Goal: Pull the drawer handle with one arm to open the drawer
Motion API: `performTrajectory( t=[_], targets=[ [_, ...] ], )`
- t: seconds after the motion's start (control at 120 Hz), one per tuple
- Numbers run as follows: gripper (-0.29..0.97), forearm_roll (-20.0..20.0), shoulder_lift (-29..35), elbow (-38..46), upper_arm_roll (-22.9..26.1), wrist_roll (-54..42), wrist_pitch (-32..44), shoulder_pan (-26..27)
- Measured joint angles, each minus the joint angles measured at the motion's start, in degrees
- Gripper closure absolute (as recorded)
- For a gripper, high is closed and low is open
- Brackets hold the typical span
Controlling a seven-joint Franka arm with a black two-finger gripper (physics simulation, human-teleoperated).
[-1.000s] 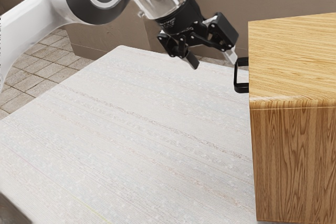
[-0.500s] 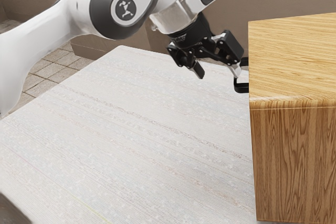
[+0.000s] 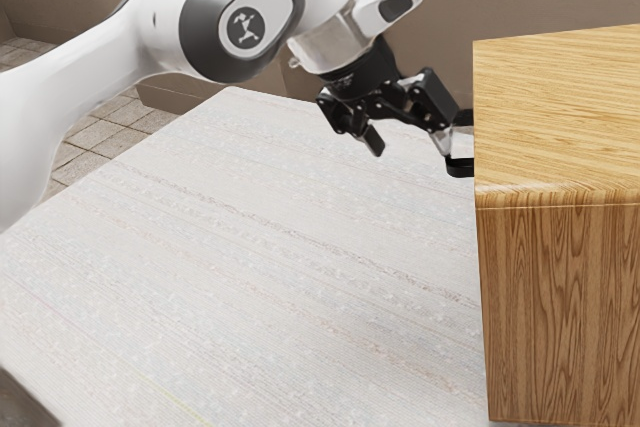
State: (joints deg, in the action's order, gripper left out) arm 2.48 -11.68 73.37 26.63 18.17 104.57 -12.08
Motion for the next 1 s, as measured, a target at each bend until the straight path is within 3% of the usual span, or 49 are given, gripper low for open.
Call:
performTrajectory(
  t=[1.0],
  targets=[
    [0.0,-0.8,-2.4,2.9,0.0,-0.8,9.1,-0.4]
  ],
)
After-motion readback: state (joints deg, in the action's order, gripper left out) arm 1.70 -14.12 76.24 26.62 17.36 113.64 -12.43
